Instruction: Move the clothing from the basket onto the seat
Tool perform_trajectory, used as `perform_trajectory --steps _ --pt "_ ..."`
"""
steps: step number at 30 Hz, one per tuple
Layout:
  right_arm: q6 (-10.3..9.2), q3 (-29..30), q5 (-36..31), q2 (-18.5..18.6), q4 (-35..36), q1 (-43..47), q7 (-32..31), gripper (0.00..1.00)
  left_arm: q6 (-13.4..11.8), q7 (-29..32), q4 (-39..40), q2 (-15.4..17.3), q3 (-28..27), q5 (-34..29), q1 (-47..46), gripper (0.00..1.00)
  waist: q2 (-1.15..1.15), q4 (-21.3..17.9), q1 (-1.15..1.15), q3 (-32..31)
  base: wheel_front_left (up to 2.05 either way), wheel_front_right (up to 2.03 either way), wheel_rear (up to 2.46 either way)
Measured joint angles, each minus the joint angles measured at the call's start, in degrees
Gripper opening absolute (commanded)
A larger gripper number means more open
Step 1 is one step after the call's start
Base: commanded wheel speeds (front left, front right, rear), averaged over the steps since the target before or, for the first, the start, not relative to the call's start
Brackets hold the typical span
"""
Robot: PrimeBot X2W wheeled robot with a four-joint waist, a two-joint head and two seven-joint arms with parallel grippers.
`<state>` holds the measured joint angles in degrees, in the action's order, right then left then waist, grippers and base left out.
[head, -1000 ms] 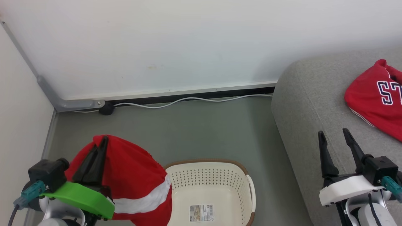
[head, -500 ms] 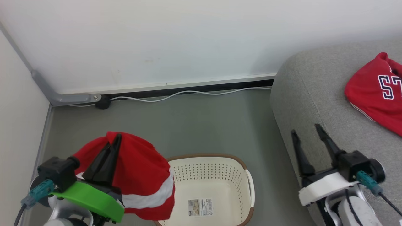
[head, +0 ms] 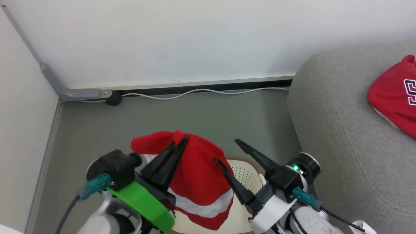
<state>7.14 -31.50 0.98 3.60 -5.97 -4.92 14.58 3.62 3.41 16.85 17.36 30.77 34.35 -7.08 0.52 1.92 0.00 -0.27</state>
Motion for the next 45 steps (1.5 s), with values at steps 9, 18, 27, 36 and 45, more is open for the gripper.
perform_trajectory --steps 9,18,27,36,45 --pt "0.0 -8.23 3.36 -0.04 -2.01 -0.87 0.0 1.0 1.51 1.13 -1.96 -2.98 5.95 0.18 -1.6 0.0 0.0 -0.3 0.0 0.08 0.0 0.0 0.0" --pt "0.0 -9.75 6.61 0.08 -3.58 -2.12 0.0 0.29 2.61 1.99 -2.48 -4.42 9.87 0.19 -3.6 0.0 0.0 -1.46 0.0 -0.23 0.0 0.0 0.0" --pt "0.0 -8.24 9.68 0.04 -3.78 -2.92 0.0 0.0 2.67 1.58 -3.42 -4.37 8.8 0.19 -4.26 0.0 0.0 -2.41 0.0 -0.18 0.0 0.0 0.0" --pt "0.0 -4.81 9.73 0.85 -3.56 -4.22 0.0 0.0 1.91 0.44 -4.39 -3.78 7.34 0.0 -3.83 1.0 0.0 -5.02 0.0 -0.01 0.0 0.0 0.0" --pt "-2.79 1.25 9.67 3.82 -1.13 -4.11 0.0 0.0 1.93 -0.8 -5.24 -3.65 8.77 0.0 -2.08 1.0 0.0 -10.92 0.0 0.48 0.0 0.0 0.0"
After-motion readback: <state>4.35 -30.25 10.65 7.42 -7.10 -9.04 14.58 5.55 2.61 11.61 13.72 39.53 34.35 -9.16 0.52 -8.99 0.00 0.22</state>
